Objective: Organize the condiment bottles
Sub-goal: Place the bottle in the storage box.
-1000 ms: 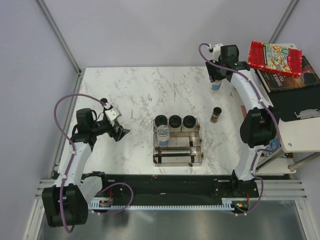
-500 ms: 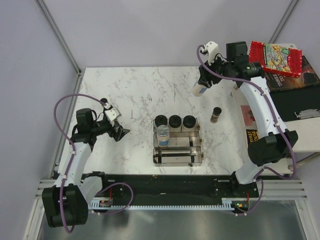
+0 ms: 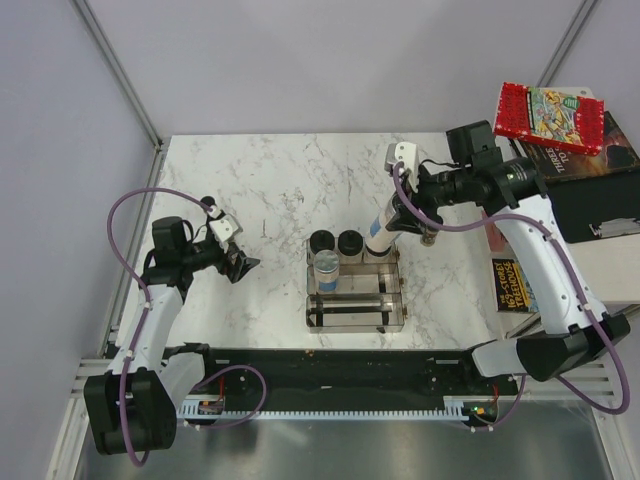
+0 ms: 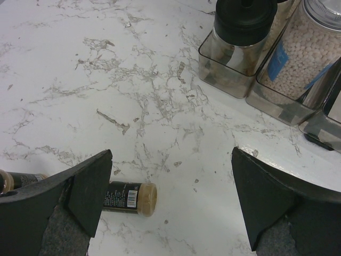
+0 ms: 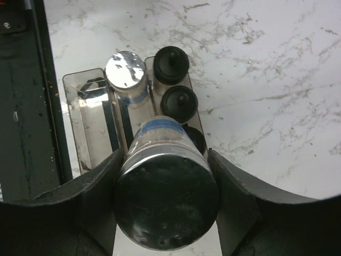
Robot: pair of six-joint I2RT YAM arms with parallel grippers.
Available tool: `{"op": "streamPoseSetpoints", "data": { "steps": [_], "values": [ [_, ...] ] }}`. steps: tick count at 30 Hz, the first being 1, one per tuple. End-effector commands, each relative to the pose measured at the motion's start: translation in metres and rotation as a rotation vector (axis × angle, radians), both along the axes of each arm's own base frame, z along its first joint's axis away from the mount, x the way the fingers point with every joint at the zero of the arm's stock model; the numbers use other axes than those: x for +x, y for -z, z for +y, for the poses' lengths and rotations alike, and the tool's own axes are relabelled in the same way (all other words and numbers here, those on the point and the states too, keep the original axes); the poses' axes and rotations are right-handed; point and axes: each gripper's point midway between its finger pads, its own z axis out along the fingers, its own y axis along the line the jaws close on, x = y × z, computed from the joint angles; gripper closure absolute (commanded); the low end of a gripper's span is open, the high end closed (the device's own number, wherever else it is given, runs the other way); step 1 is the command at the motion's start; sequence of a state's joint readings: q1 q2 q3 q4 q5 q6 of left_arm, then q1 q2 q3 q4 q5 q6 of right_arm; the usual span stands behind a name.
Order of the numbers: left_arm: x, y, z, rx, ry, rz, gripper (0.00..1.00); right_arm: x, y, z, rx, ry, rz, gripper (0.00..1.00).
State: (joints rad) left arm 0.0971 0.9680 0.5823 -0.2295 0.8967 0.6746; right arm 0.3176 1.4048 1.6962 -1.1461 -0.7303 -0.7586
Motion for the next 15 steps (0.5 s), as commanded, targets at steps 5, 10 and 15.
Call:
{"op": "streamPoseSetpoints", "data": {
  "steps": [5, 10, 15],
  "values": [
    [0.001, -0.008, -0.003, -0.006, 0.032, -0.049, 0.01, -0.049, 0.041, 0.03, 0.025, -0.214, 0.08, 1.0],
    [0.001, -0.009, -0.002, -0.006, 0.029, -0.052, 0.01, -0.038, 0.069, 0.047, 0.033, -0.145, 0.091, 1.0],
    [0.0, -0.009, -0.003, -0.007, 0.033, -0.052, 0.01, -0.023, 0.076, 0.057, 0.067, -0.069, 0.075, 1.0]
  ]
}}
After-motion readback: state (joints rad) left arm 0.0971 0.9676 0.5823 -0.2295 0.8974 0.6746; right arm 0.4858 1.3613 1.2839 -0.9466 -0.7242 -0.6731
